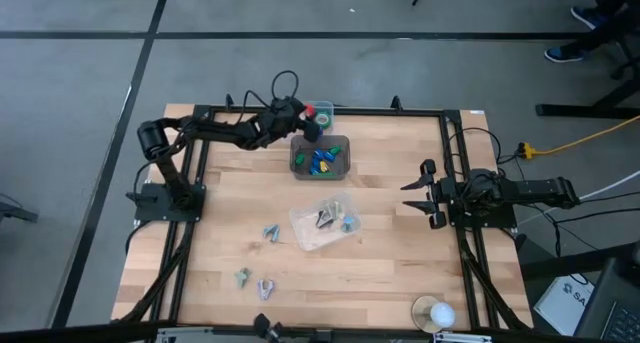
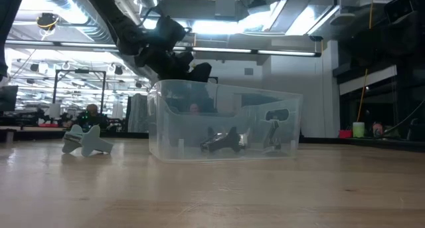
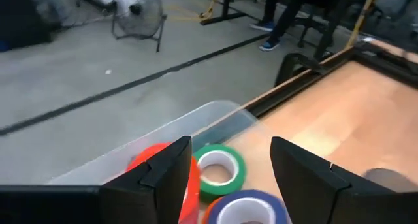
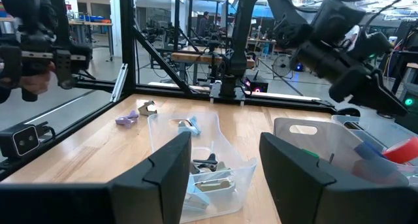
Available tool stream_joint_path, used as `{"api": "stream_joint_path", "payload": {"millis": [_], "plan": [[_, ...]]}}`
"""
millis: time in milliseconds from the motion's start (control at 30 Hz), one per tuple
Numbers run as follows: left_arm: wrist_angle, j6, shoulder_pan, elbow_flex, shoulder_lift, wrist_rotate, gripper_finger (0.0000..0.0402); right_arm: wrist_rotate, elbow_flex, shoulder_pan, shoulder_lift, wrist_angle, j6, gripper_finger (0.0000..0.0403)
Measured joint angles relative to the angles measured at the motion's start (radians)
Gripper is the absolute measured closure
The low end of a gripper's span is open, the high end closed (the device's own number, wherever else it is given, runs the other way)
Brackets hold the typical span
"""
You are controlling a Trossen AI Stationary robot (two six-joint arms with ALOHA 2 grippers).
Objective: Pick and place Stapler, Stapler remover, tape
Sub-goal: Put the blue staple remover into the bottom transparent bin
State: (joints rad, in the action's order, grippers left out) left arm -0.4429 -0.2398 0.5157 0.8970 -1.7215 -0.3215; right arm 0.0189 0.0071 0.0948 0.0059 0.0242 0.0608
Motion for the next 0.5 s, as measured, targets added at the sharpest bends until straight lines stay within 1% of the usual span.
{"api": "stream_joint_path", "payload": {"millis": [233, 333, 500], "plan": [[0.03, 0.097, -0.06, 0.0, 0.087, 0.01, 0.0194, 0.0, 0.0, 0.0, 0.0, 0.0, 0.0, 0.0215], [0.1, 0.128, -0.095, 0.0, 0.148, 0.01, 0.0194, 0.0, 0.0, 0.0, 0.0, 0.0, 0.0, 0.0215], [0.245, 0.133, -0.166, 0.0, 0.254, 0.01, 0.0194, 0.0, 0.0, 0.0, 0.0, 0.0, 0.0, 0.0215]]}}
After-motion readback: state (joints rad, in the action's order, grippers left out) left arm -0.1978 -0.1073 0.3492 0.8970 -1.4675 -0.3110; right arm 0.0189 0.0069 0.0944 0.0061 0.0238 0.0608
